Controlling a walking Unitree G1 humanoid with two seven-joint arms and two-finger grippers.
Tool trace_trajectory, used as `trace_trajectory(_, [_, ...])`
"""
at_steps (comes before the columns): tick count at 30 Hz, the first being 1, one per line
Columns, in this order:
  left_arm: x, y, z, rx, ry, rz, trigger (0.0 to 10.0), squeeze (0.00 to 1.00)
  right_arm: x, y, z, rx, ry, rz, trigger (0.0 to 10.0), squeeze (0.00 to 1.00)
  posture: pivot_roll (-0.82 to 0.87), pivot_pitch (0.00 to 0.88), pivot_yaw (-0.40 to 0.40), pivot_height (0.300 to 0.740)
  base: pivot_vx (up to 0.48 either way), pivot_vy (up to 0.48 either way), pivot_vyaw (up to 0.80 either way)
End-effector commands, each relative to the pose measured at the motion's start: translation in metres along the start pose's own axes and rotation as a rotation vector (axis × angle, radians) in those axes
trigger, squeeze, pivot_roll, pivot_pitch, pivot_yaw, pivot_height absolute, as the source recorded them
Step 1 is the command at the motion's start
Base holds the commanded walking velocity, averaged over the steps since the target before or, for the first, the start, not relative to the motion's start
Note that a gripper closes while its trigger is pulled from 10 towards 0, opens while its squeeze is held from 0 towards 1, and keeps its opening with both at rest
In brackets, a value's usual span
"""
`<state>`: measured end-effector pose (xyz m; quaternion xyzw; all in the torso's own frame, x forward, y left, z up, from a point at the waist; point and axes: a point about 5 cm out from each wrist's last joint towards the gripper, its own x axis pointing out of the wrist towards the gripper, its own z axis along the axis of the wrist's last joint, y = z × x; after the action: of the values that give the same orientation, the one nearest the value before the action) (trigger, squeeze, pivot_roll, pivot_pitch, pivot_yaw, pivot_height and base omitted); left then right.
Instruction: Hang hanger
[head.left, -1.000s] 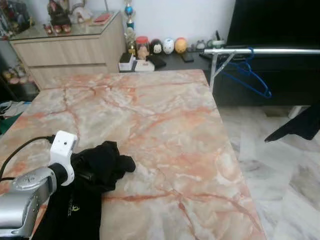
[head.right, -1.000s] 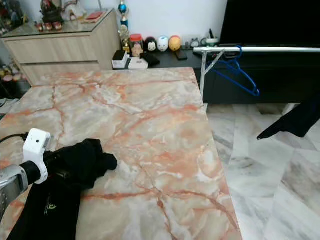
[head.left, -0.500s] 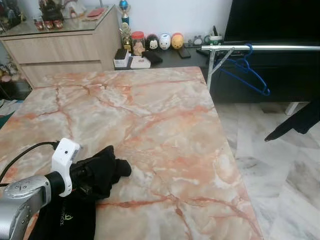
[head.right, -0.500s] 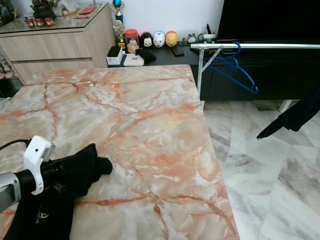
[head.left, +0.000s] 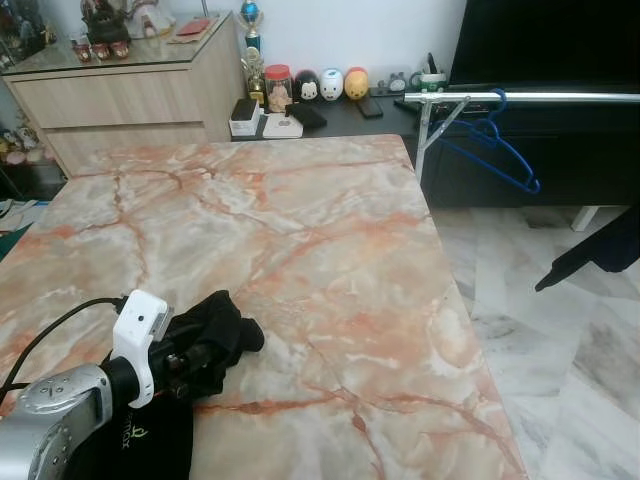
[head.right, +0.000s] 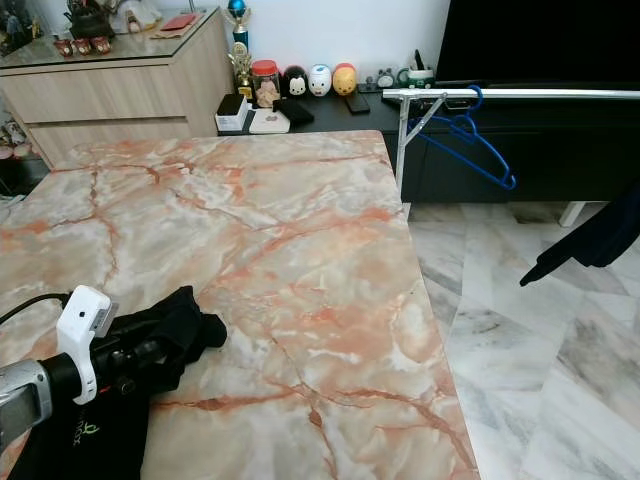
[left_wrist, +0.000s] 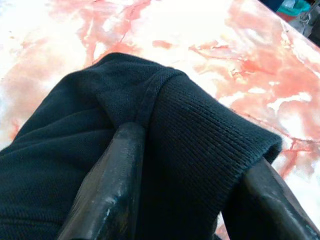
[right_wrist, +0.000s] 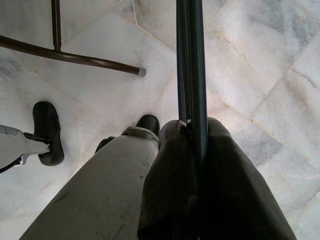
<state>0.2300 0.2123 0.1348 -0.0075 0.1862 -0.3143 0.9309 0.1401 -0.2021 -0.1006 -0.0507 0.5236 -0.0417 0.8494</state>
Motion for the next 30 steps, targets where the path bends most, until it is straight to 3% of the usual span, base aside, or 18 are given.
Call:
trace_trajectory(1, [-0.002, 0.000, 0.007, 0.032, -0.030, 0.016, 10.0, 1.00, 0.000, 0.002, 0.003, 0.002, -0.006, 0.006, 10.0, 0.00, 0.09, 0.000, 0.046, 0.740, 0.000, 0.000, 0.00])
trace_trajectory(10, [0.000, -0.007, 0.004, 0.019, -0.051, 0.007, 10.0, 1.00, 0.000, 0.001, 0.003, 0.000, -0.006, 0.006, 10.0, 0.00, 0.09, 0.000, 0.043, 0.740, 0.000, 0.000, 0.00])
trace_trajectory(11, [0.000, -0.007, 0.005, 0.018, -0.059, 0.008, 10.0, 0.00, 0.000, 0.001, 0.003, -0.001, -0.006, 0.006, 10.0, 0.00, 0.09, 0.000, 0.043, 0.740, 0.000, 0.000, 0.00])
trace_trajectory(30, [0.000, -0.011, 0.007, -0.022, -0.087, -0.007, 10.0, 0.00, 0.000, 0.002, 0.003, -0.004, -0.005, 0.009, 10.0, 0.00, 0.09, 0.000, 0.043, 0.740, -0.157, 0.000, 0.00])
